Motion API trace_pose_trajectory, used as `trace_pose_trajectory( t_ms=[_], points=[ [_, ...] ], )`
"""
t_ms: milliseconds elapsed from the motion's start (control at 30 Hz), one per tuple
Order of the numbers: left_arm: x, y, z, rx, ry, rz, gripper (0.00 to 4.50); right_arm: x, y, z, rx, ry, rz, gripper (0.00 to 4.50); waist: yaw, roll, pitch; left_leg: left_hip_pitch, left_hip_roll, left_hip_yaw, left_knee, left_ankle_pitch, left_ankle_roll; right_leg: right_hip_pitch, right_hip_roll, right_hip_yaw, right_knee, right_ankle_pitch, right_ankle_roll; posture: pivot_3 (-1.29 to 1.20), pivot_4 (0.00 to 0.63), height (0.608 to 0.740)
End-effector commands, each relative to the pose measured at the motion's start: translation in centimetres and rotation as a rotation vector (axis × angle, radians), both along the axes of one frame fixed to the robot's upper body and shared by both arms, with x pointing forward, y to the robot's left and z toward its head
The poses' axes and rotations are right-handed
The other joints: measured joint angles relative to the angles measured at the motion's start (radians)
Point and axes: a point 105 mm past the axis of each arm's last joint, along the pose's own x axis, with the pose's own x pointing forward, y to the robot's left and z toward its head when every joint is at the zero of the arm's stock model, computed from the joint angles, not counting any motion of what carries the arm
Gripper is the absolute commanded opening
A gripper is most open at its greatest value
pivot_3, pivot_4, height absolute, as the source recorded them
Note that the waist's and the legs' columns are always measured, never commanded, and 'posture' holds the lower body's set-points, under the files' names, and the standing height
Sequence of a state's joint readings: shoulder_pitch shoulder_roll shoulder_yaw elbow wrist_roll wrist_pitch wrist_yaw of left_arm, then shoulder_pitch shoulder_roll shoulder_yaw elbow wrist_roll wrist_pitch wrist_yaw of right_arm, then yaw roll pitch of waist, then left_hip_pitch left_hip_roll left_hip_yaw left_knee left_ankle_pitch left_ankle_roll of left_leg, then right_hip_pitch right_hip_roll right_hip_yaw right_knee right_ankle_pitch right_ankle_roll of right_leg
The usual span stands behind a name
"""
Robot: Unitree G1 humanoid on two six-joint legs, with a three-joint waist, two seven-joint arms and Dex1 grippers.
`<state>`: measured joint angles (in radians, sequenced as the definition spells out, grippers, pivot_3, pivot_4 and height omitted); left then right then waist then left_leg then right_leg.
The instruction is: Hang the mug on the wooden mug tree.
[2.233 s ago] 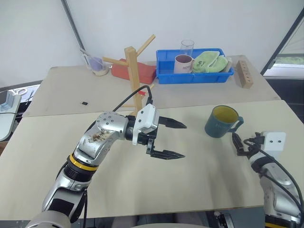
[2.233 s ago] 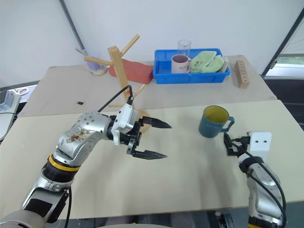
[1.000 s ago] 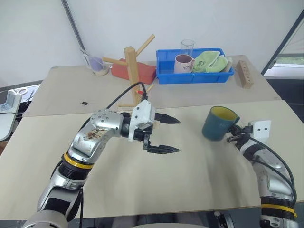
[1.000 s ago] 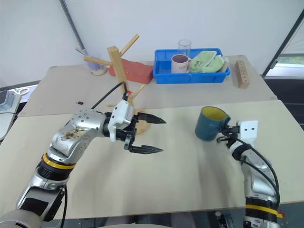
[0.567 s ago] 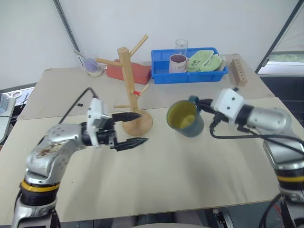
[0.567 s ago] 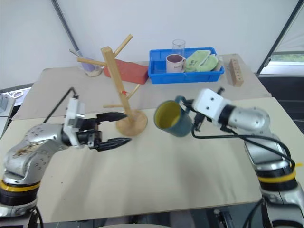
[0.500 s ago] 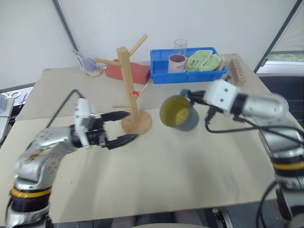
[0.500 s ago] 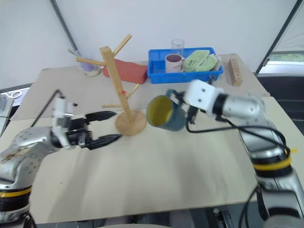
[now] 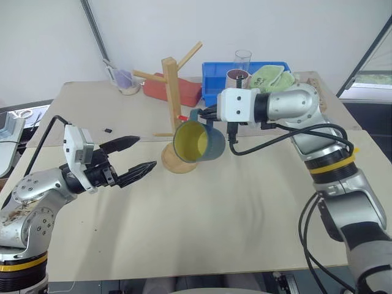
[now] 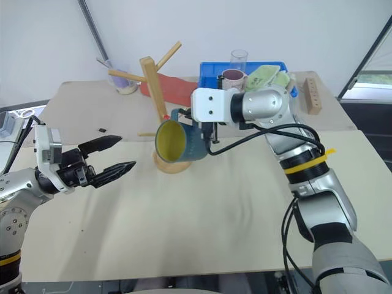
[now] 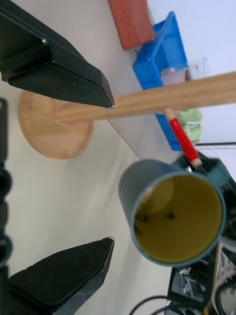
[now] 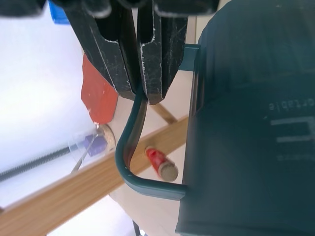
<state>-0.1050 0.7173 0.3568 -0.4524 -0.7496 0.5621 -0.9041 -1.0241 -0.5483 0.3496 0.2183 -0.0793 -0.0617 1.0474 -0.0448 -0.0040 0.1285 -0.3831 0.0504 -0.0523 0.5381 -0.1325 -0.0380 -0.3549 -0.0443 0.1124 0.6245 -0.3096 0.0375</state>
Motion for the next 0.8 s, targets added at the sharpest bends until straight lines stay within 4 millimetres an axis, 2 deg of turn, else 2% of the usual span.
trace_pose_trajectory(
  t_ms=[33, 300, 467, 533, 567, 600, 733, 800],
  points=[
    [-0.2, -0.8, 1.5, -0.003, -0.051, -0.01, 4.5, 0.0, 1.1, 1.4, -0.008, -0.069, 0.034, 0.01, -0.001, 0.0, 0.0, 0.0, 0.0, 0.0, 0.0, 0.0, 0.0, 0.0, 0.0, 0.0, 0.0, 0.0, 0.0, 0.0, 0.15, 0.74],
    [-0.9, -3.3, 3.7, -0.076, -0.058, -0.106, 4.5, 0.2, 2.4, 1.9, -0.012, -0.088, 0.05, 0.01, 0.0, 0.0, 0.0, -0.001, 0.0, 0.0, 0.0, 0.0, 0.0, 0.0, 0.001, 0.0, 0.001, 0.0, 0.0, 0.0, 0.15, 0.74],
    [-0.5, -3.5, 4.3, -0.08, -0.062, -0.109, 4.5, 0.2, 2.8, 2.1, 0.006, -0.096, 0.056, 0.01, -0.002, 0.0, 0.0, 0.0, 0.0, -0.001, 0.0, 0.0, 0.0, 0.0, 0.001, 0.0, 0.002, 0.0, 0.0, 0.0, 0.15, 0.74],
    [-0.2, -3.4, 4.4, -0.081, -0.064, -0.104, 4.5, 0.3, 2.8, 2.3, 0.005, -0.111, 0.053, 0.78, -0.002, 0.0, 0.0, 0.0, 0.0, -0.001, 0.0, 0.0, 0.0, 0.0, 0.001, 0.0, 0.002, 0.0, 0.0, 0.0, 0.15, 0.74],
    [-0.1, -3.2, 4.3, -0.083, -0.062, -0.099, 4.5, 0.3, 2.8, 2.5, 0.003, -0.117, 0.052, 0.94, -0.002, 0.0, 0.0, 0.0, 0.0, -0.001, 0.0, 0.0, 0.0, 0.0, 0.001, 0.0, 0.002, 0.0, 0.0, 0.0, 0.15, 0.74],
    [0.0, -3.1, 4.2, -0.082, -0.058, -0.095, 4.5, 0.3, 2.6, 2.6, -0.001, -0.123, 0.052, 1.34, -0.003, 0.0, 0.0, 0.0, 0.0, -0.001, 0.0, 0.0, 0.0, 0.0, 0.001, 0.0, 0.002, 0.0, 0.0, 0.0, 0.15, 0.74],
    [0.3, -2.3, 3.7, -0.054, -0.059, -0.05, 4.5, -0.2, 1.5, 3.1, -0.001, -0.125, 0.054, 2.73, -0.002, 0.0, 0.0, 0.0, 0.0, -0.001, 0.0, 0.0, 0.0, 0.0, 0.001, 0.001, 0.001, 0.0, 0.0, 0.0, 0.15, 0.74],
    [0.6, -1.8, 3.3, -0.013, -0.048, -0.018, 4.5, -0.7, 0.6, 3.2, 0.001, -0.109, 0.055, 2.73, 0.0, 0.0, 0.0, 0.0, 0.0, 0.0, 0.0, 0.0, 0.0, -0.001, 0.001, 0.001, 0.001, 0.0, 0.0, 0.0, 0.15, 0.74]
  ],
)
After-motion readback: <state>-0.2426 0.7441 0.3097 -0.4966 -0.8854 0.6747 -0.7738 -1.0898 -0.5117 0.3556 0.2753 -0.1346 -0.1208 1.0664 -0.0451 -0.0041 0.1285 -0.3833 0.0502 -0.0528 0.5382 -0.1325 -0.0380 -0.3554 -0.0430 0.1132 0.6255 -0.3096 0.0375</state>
